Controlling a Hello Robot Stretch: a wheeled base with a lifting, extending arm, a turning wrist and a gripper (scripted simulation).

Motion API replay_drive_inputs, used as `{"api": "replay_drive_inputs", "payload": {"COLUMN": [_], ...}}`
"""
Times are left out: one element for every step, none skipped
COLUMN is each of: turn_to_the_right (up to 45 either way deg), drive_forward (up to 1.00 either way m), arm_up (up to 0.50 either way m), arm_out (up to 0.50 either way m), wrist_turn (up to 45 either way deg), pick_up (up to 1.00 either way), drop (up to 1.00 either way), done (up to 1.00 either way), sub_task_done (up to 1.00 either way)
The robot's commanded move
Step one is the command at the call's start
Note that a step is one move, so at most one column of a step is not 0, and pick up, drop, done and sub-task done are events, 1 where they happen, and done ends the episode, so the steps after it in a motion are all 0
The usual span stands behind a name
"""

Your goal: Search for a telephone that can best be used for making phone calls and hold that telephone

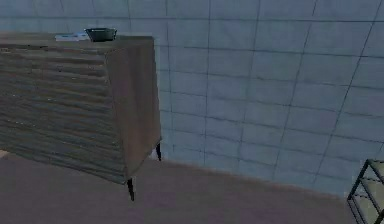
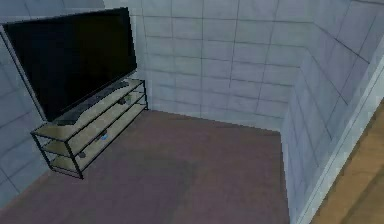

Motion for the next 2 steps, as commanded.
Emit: {"api": "replay_drive_inputs", "payload": {"turn_to_the_right": [15.0, 0.0], "drive_forward": [0.0, 0.1], "arm_up": [0.0, 0.0], "arm_out": [0.0, 0.0], "wrist_turn": [0.0, 0.0], "pick_up": [0.0, 0.0], "drop": [0.0, 0.0], "done": [0.0, 0.0], "sub_task_done": [0.0, 0.0]}}
